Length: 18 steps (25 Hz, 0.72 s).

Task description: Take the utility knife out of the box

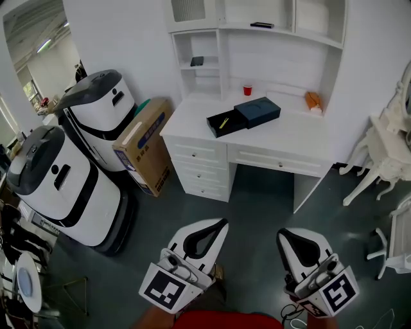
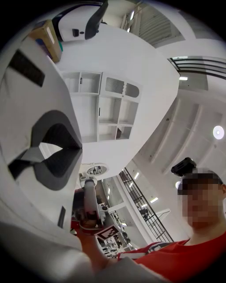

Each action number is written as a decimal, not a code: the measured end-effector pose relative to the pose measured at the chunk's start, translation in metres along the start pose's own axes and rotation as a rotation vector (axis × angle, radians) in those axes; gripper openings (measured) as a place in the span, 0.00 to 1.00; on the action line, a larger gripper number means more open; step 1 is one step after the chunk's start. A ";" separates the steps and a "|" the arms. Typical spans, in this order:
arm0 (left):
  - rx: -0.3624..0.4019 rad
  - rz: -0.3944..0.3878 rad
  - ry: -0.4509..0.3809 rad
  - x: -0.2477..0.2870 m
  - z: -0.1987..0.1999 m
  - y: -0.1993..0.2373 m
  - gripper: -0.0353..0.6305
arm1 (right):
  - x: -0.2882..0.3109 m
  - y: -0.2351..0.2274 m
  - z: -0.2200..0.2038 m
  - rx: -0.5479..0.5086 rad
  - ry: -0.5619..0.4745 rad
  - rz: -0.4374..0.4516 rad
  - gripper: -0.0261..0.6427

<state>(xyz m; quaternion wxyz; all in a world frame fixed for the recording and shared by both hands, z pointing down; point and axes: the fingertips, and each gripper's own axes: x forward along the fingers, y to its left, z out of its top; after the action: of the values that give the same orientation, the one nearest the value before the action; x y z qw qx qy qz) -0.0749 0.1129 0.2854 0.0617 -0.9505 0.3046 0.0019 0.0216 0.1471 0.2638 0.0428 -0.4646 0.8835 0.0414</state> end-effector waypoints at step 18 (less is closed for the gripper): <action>-0.041 -0.021 0.015 0.116 -0.030 0.193 0.06 | 0.191 -0.108 -0.019 -0.020 0.010 -0.011 0.04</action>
<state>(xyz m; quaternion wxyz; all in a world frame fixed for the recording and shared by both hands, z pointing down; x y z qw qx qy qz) -0.0939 -0.1135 0.2875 0.0398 -0.9547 0.2948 0.0005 0.0016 -0.0722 0.2573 0.0339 -0.4701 0.8807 0.0477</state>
